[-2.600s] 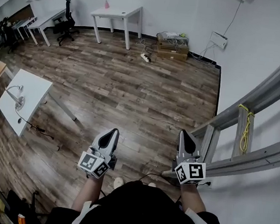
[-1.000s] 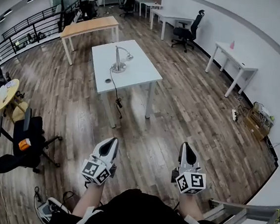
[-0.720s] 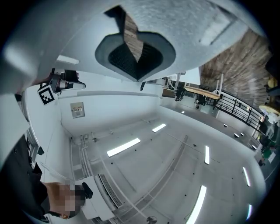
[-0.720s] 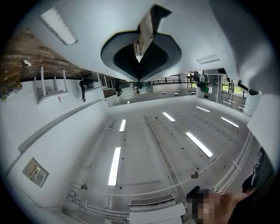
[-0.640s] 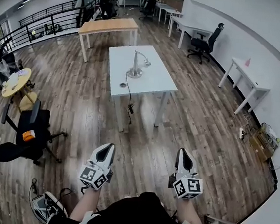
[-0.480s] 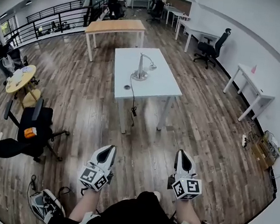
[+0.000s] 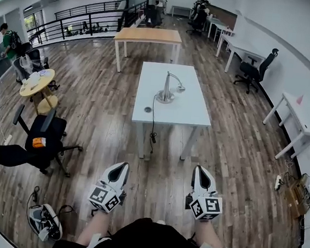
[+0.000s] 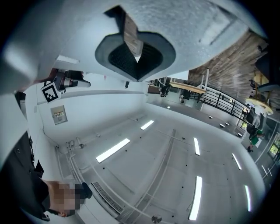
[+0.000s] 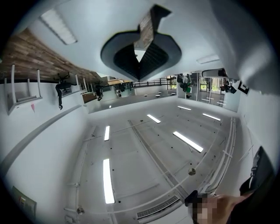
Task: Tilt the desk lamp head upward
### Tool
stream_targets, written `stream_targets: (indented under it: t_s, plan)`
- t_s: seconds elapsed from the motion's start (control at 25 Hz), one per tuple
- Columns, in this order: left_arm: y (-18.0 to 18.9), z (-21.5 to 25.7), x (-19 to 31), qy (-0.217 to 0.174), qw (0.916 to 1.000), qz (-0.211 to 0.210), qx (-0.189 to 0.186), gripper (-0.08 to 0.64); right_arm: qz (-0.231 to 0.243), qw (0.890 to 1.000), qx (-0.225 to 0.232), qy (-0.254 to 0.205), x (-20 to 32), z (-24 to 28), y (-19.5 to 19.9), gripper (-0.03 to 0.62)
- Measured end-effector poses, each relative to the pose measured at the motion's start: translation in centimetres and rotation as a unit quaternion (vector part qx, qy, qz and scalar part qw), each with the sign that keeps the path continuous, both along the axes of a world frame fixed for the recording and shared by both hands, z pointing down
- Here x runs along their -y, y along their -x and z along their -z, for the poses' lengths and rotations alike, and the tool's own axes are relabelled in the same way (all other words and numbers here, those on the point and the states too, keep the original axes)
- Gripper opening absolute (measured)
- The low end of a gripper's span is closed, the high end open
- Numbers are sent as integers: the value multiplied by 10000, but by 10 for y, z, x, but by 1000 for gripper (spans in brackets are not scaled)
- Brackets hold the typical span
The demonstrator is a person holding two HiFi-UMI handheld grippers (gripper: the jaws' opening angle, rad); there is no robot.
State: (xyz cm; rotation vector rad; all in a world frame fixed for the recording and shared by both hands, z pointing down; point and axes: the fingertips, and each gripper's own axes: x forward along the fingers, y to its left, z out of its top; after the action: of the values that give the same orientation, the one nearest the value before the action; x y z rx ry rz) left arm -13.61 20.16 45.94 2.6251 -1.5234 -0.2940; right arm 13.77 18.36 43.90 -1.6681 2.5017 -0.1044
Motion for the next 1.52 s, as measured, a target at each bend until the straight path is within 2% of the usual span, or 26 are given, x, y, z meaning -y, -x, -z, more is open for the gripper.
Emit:
stream_targets:
  t_s: [0.4, 0.64, 0.92, 1.32, 1.52]
  plan:
    - [-58, -5, 43, 19, 9996, 284, -67, 0, 309, 9995, 42, 106, 46, -9, -60, 2]
    - [-72, -8, 53, 173, 9993, 316, -25, 0, 320, 9993, 71, 205, 67, -17, -74, 2]
    - [-58, -18, 81, 204, 9990, 372, -105, 0, 387, 9988, 44, 289, 100, -25, -62, 1]
    - [-28, -17, 183, -2, 9997, 220, -88, 0, 148, 9997, -112, 158, 180, -19, -37, 2]
    - [-4, -20, 224, 58, 9997, 221, 7, 0, 148, 9997, -153, 134, 221, -15, -11, 2]
